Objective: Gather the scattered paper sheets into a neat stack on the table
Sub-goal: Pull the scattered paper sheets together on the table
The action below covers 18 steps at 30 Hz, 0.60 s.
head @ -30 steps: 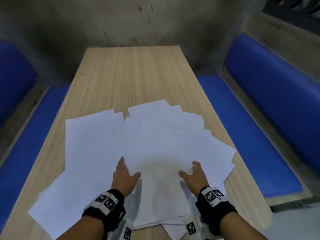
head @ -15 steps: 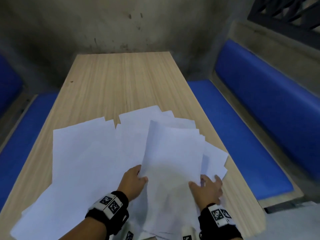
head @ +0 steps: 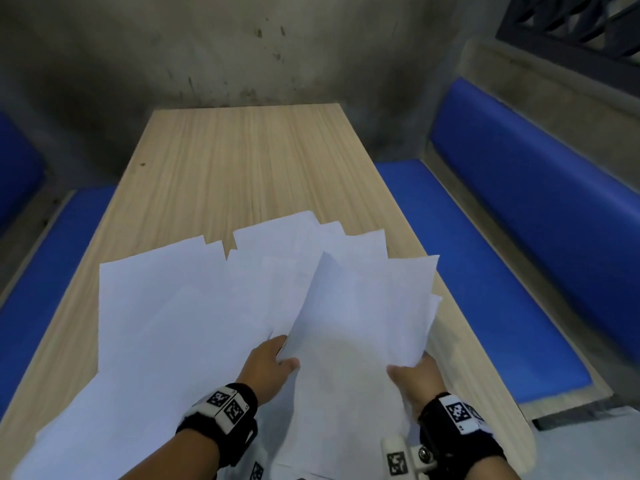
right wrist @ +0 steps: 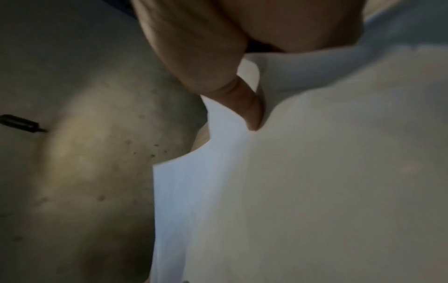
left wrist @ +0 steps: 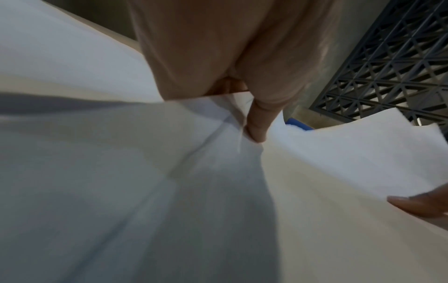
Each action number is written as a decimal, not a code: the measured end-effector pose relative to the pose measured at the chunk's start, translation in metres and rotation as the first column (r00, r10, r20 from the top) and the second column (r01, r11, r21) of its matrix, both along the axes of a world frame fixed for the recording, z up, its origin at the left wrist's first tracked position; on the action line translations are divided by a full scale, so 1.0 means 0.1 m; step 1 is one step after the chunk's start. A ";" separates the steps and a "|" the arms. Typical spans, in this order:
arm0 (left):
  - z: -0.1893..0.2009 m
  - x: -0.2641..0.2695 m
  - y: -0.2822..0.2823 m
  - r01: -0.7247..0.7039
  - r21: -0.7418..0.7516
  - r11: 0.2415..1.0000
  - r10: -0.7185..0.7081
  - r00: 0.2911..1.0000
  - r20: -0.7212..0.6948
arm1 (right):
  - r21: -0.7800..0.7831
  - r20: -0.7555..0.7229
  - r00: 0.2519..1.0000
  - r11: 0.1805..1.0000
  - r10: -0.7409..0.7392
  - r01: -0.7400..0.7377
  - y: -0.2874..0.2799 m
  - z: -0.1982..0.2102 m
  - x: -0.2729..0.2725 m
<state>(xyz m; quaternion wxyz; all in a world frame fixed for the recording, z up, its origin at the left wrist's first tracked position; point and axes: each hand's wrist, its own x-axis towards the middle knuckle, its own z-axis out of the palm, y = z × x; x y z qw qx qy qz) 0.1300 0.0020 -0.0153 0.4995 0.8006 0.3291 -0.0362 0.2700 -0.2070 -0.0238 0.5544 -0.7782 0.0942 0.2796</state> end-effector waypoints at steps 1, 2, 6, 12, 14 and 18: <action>0.00 -0.01 0.02 -0.016 -0.016 1.000 0.016 1.000 0.016 | 0.005 0.020 1.000 1.000 -0.014 0.014 -0.03 0.02 0.03; 0.01 -0.02 0.04 -0.030 -0.025 0.999 0.031 0.999 0.031 | 0.036 0.032 0.999 0.999 -0.033 0.032 -0.07 0.03 0.07; 0.03 -0.06 0.11 -0.115 -0.093 0.989 0.120 0.991 0.052 | 0.117 0.028 0.998 0.991 -0.062 0.059 -0.25 0.11 0.25; 0.09 -0.06 0.14 -0.177 -0.172 0.969 0.189 0.980 0.060 | 0.204 0.020 0.999 0.978 -0.050 0.045 -0.42 0.22 0.40; 0.08 -0.06 0.17 -0.205 -0.201 0.958 0.223 0.973 0.068 | 0.280 -0.019 0.995 0.955 -0.099 0.100 -0.47 0.32 0.43; 0.10 -0.06 0.17 -0.177 -0.315 0.932 0.209 0.975 0.070 | 0.373 -0.150 0.984 0.917 -0.093 0.143 -0.49 0.37 0.46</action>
